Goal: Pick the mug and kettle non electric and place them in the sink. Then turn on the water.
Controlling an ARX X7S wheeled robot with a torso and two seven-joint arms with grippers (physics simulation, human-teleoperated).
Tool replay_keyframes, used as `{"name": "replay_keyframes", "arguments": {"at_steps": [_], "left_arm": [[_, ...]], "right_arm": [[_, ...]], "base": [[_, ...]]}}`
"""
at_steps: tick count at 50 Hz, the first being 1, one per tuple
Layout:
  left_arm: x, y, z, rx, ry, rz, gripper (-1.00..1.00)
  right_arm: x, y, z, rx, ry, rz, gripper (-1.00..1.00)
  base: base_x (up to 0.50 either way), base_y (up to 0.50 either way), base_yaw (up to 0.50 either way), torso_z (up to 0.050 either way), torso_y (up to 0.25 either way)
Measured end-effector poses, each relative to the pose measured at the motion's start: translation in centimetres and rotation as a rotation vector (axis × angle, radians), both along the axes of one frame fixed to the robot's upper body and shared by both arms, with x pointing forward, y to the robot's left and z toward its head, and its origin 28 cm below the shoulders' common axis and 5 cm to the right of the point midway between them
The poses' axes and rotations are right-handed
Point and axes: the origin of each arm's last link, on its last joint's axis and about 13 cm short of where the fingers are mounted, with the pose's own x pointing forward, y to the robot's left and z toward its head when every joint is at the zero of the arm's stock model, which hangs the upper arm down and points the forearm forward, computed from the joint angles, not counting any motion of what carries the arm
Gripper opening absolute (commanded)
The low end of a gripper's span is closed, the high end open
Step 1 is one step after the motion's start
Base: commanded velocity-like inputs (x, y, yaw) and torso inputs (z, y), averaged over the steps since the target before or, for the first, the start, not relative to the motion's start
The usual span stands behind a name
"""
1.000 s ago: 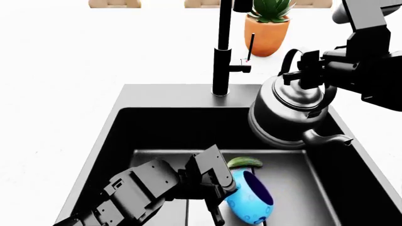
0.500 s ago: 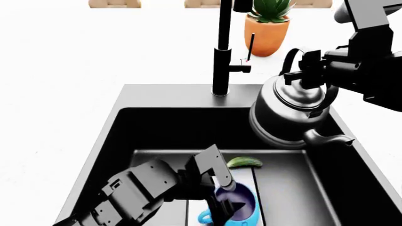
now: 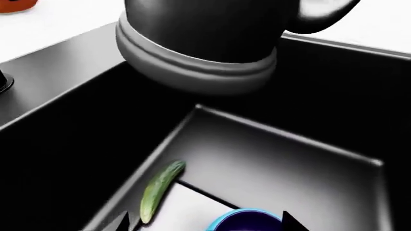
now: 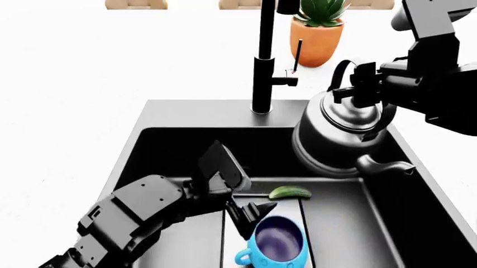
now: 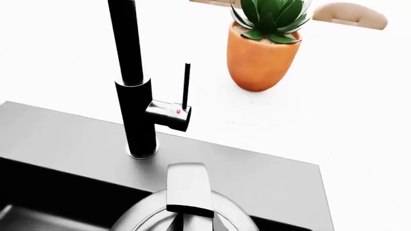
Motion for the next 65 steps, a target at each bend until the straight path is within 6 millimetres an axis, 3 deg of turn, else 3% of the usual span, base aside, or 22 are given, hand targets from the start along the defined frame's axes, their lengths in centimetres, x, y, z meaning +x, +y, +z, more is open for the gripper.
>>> {"name": "replay_keyframes", "arguments": {"at_steps": [30, 48, 65], "left_arm": [[0.3, 5.6, 4.2, -0.183, -0.195, 0.359, 1.0], [-1.2, 9.8, 7.0, -0.227, -0.329, 0.632, 1.0], [-2.7, 12.4, 9.0, -0.256, -0.424, 0.802, 1.0]], "right_arm": [[0.7, 0.5, -0.9, 0.012, 0.008, 0.014, -1.0], [2.3, 2.2, -2.1, 0.036, 0.02, 0.072, -1.0], [4.2, 4.4, -3.0, 0.069, 0.018, 0.134, -1.0]], "base": [[0.0, 0.0, 0.0, 0.0, 0.0], [0.0, 0.0, 0.0, 0.0, 0.001], [0.0, 0.0, 0.0, 0.0, 0.0]]}}
